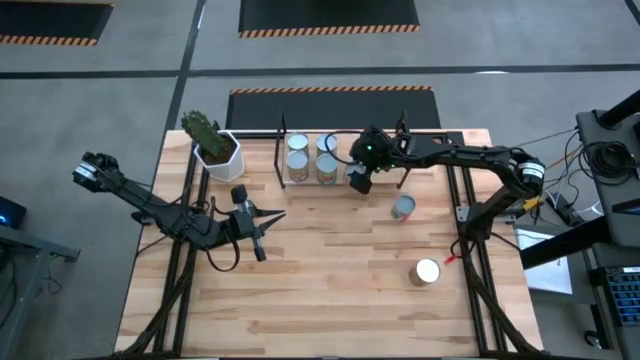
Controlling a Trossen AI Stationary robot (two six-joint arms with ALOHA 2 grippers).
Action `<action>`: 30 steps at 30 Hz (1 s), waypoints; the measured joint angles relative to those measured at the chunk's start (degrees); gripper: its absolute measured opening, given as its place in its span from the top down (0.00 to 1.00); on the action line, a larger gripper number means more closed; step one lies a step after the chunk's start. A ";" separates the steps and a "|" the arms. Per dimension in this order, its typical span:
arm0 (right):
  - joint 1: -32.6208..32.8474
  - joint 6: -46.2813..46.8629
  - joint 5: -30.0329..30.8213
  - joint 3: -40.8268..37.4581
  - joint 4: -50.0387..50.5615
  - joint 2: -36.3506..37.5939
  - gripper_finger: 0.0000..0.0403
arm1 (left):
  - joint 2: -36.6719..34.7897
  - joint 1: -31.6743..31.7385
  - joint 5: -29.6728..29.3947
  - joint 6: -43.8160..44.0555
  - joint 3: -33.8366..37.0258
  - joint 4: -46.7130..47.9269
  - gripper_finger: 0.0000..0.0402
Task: Pick and place cans onto a shelf
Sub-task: Put the canned sliced carrots on the shelf
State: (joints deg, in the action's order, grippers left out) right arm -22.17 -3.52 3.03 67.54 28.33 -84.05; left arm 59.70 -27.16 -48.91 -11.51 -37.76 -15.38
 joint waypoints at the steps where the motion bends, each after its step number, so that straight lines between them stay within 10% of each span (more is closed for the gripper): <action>1: 0.52 -0.38 -0.02 0.51 1.13 0.39 0.14 | 0.00 -0.02 0.00 0.00 0.00 0.01 0.97; 19: 6.33 -0.65 4.19 -12.45 -10.51 -0.85 0.94 | 0.00 -0.02 -0.02 -0.28 0.00 0.02 0.97; 30: 4.30 -0.99 4.60 -11.41 -11.76 -1.49 0.97 | 0.00 0.00 -0.02 -1.03 0.00 0.00 0.97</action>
State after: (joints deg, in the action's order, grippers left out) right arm -17.87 -4.51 7.62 56.13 16.57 -85.54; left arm 59.70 -27.16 -48.93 -12.53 -37.76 -15.38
